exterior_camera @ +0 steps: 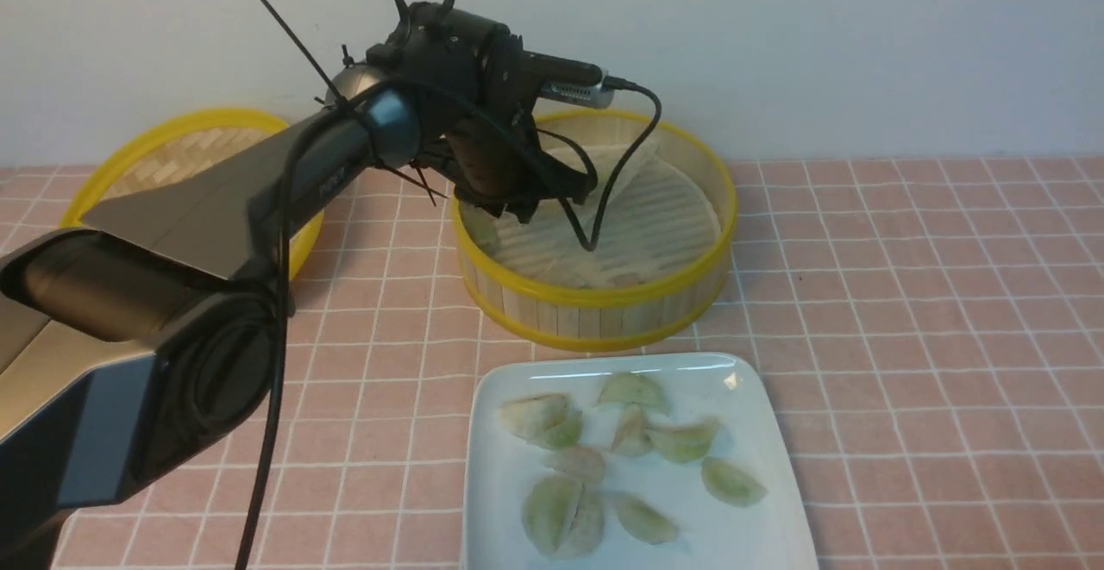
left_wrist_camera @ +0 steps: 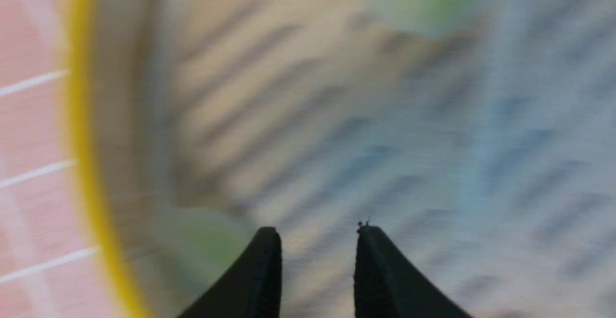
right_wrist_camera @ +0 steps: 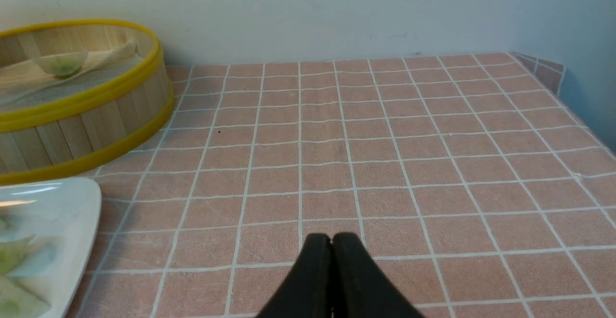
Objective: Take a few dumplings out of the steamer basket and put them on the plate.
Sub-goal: Use the left arm to grab a dumpling from the steamer
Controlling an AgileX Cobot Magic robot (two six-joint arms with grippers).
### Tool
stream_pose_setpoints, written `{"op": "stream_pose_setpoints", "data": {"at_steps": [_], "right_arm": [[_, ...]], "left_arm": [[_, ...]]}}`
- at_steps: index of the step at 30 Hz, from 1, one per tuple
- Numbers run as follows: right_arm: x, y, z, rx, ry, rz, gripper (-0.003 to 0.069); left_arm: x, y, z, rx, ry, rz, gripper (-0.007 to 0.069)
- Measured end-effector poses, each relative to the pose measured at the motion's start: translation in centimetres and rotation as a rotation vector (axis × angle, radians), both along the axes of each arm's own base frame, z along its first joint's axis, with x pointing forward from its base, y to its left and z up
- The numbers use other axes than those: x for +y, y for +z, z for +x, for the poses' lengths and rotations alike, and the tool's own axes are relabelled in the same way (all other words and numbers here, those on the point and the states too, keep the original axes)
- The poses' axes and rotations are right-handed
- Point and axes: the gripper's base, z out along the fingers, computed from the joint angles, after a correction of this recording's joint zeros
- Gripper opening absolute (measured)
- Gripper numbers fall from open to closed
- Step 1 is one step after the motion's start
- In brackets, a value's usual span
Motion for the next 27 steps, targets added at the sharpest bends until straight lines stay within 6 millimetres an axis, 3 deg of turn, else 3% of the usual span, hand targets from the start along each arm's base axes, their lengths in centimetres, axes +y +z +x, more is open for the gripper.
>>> {"op": "stream_pose_setpoints", "data": {"at_steps": [8,16,22,27], "right_arm": [[0.0,0.0,0.0,0.0,0.0,0.0,-0.0015],[0.0,0.0,0.0,0.0,0.0,0.0,-0.0015],[0.0,0.0,0.0,0.0,0.0,0.0,-0.0015],[0.0,0.0,0.0,0.0,0.0,0.0,-0.0015]], "left_arm": [[0.2,-2.0,0.2,0.044,0.029,0.042,0.0193],[-1.3,-2.5,0.2,0.048,-0.047,-0.101,0.0193],[-2.5,-2.4,0.3,0.021,-0.156,-0.189,0.0193],[-2.1,-1.5,-0.3,0.05,-0.2,-0.143,0.0193]]}}
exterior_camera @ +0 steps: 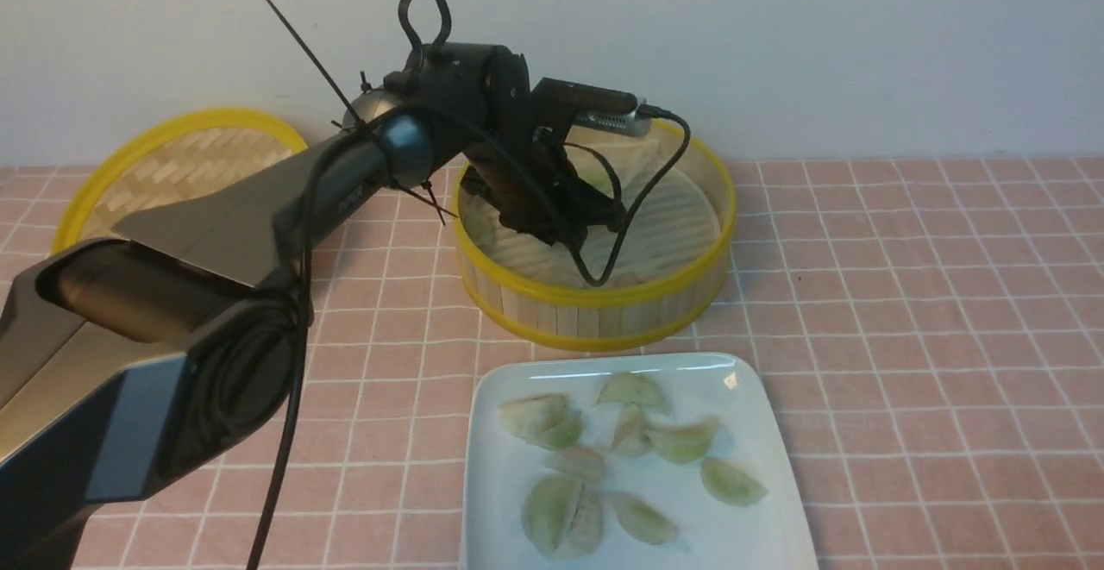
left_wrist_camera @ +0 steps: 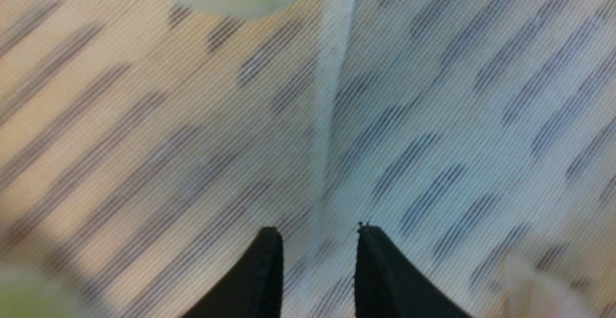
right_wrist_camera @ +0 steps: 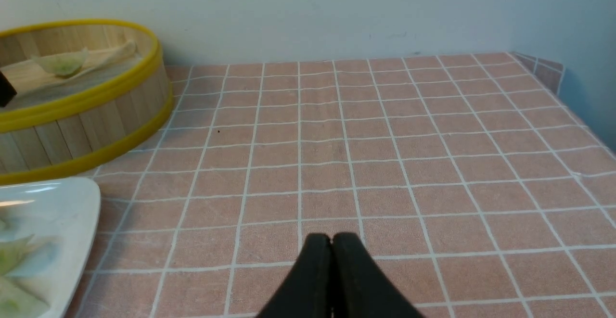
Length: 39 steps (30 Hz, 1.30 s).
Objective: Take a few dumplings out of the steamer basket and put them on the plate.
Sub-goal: Use the left arm to grab a dumpling from the steamer
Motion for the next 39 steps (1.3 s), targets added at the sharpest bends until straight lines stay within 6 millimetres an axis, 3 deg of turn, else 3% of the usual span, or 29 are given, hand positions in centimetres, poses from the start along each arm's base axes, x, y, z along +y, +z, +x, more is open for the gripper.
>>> {"op": "stream_pose_setpoints", "data": {"at_steps": [3,8,17,29,39], "right_arm": [[0.0,0.0,0.0,0.0,0.0,0.0,-0.0015],[0.0,0.0,0.0,0.0,0.0,0.0,-0.0015],[0.0,0.0,0.0,0.0,0.0,0.0,-0.0015],[0.0,0.0,0.0,0.0,0.0,0.0,-0.0015],[0.0,0.0,0.0,0.0,0.0,0.0,-0.0015]], "left_arm": [[1.3,0.7,0.0,0.02,0.079,0.055,0.0193],[3.1,0.1,0.4,0.049,0.164,0.123,0.0193],[2.9,-0.8,0.6,0.048,0.126,0.127,0.0193],[3.9,-0.9,3.1,-0.213,0.111,0.182,0.0193],[3.2,-0.4,2.8,-0.228,0.092,0.191,0.0193]]}}
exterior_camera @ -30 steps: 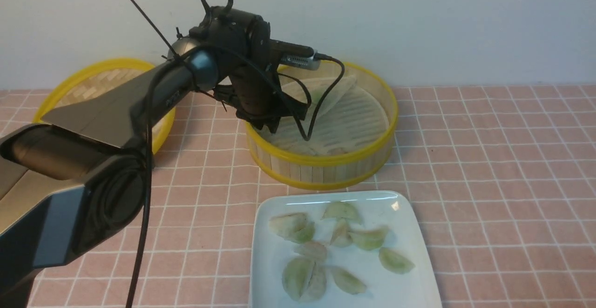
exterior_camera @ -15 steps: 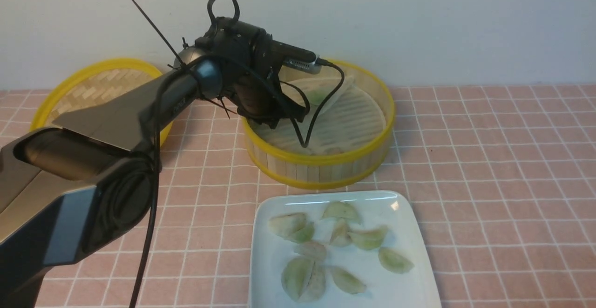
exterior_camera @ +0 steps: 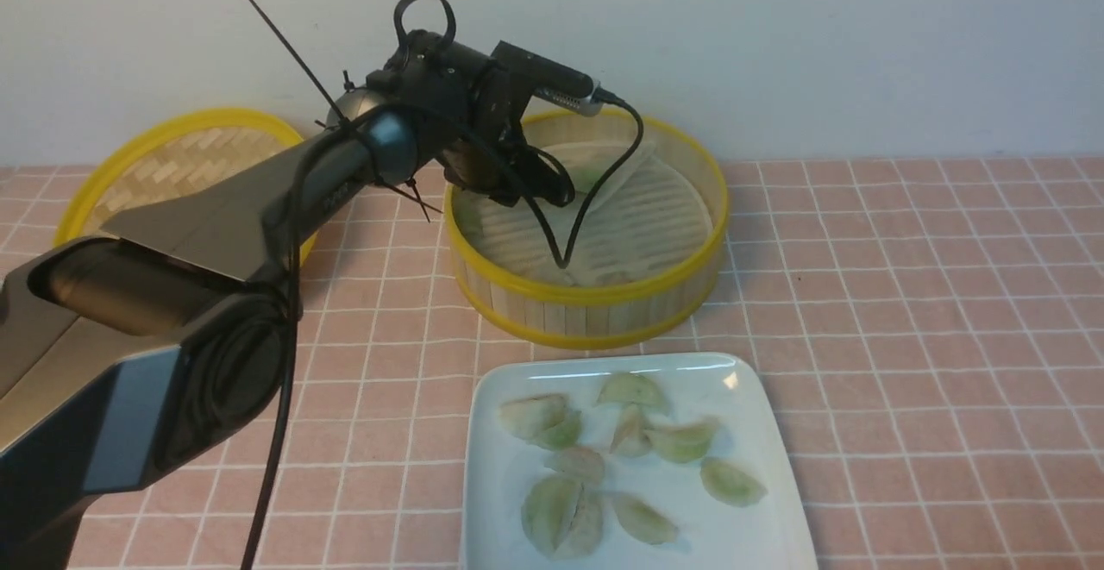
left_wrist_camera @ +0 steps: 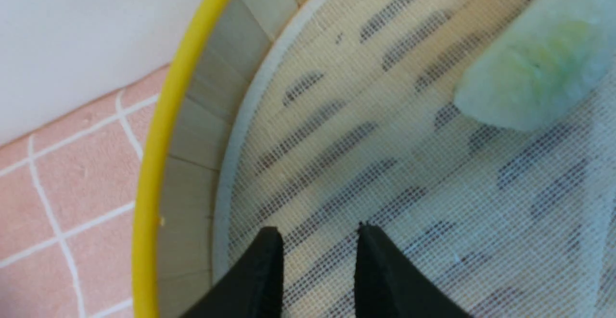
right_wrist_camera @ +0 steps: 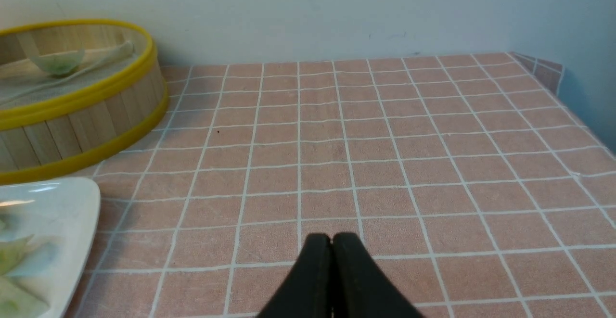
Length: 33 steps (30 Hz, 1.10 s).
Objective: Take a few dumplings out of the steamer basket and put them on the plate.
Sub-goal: Use the left arm to grab a dumpling from the steamer
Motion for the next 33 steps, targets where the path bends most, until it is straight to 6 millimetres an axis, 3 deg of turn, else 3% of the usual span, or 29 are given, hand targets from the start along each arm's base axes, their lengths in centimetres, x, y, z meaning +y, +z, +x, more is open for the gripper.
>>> {"op": "stream_pose_setpoints", "data": {"at_steps": [7,13,20,25,27,33], "right_arm": [[0.0,0.0,0.0,0.0,0.0,0.0,-0.0015],[0.0,0.0,0.0,0.0,0.0,0.0,-0.0015],[0.0,0.0,0.0,0.0,0.0,0.0,-0.0015],[0.0,0.0,0.0,0.0,0.0,0.0,-0.0015],[0.0,0.0,0.0,0.0,0.0,0.0,-0.0015],[0.0,0.0,0.0,0.0,0.0,0.0,-0.0015]], "left_arm": [[1.1,-0.8,0.2,0.027,0.027,0.057,0.0193],[1.2,-1.5,-0.8,0.162,0.089,0.029,0.0193],[0.2,-1.3,-1.5,0.262,0.038,-0.131,0.0193],[-1.5,-0.6,-2.2,0.298,-0.113,-0.253,0.0193],[-2.0,0.8,-2.7,0.296,-0.178,-0.296,0.0193],[-0.4,3.8,-2.8,0.247,-0.136,-0.249,0.0193]]}}
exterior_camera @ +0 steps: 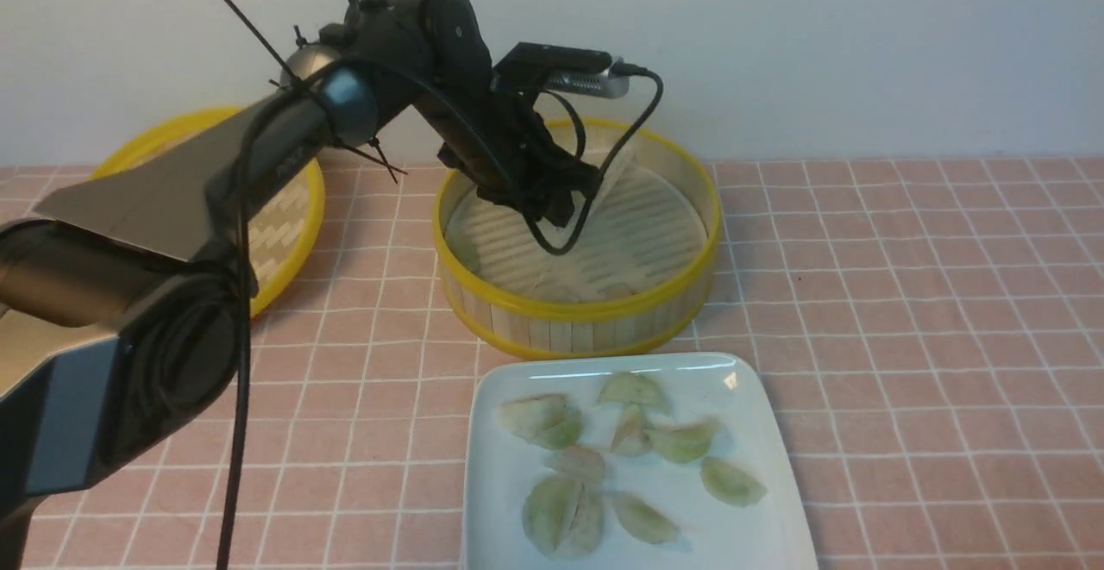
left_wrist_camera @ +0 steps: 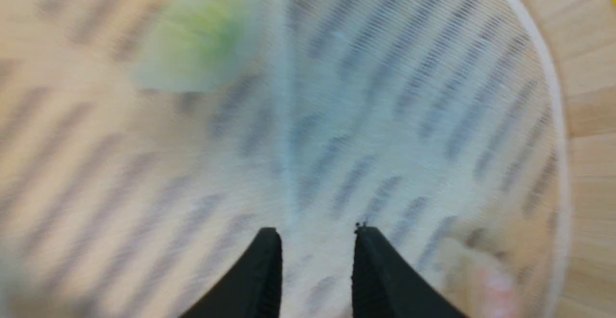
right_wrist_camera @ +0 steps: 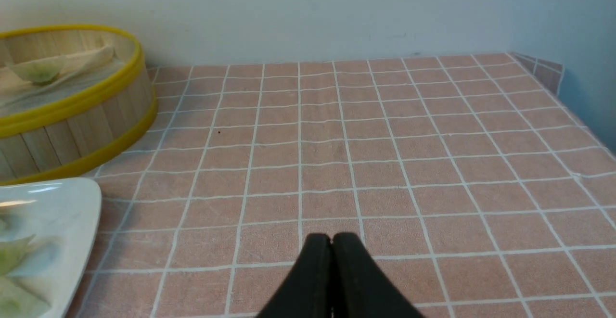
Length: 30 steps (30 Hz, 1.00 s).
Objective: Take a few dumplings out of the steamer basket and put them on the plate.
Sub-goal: Use the left arm to grab a dumpling from the steamer
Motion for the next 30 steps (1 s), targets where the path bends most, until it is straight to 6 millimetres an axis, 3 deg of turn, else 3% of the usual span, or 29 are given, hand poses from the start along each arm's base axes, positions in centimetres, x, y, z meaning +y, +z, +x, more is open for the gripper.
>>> {"op": "stream_pose_setpoints", "data": {"at_steps": [7,12,15,21,26,30], "right_arm": [[0.0,0.0,0.0,0.0,0.0,0.0,-0.0015],[0.0,0.0,0.0,0.0,0.0,0.0,-0.0015],[0.0,0.0,0.0,0.0,0.0,0.0,-0.0015],[0.0,0.0,0.0,0.0,0.0,0.0,-0.0015],[0.0,0.0,0.0,0.0,0.0,0.0,-0.0015],[0.0,0.0,0.0,0.0,0.0,0.0,-0.0015]], "left_arm": [[2.4,-1.5,0.5,0.019,0.111,0.214,0.0193],[2.5,-3.6,0.8,0.052,0.111,0.251,0.0193],[1.7,-4.9,0.4,0.122,0.099,0.221,0.0193],[0.1,-4.7,0.4,0.107,0.043,0.107,0.0193],[-2.6,-4.1,-0.2,0.06,-0.082,-0.016,0.0193],[-2.4,-3.2,-0.5,0.102,-0.082,0.031,0.0193]]}}
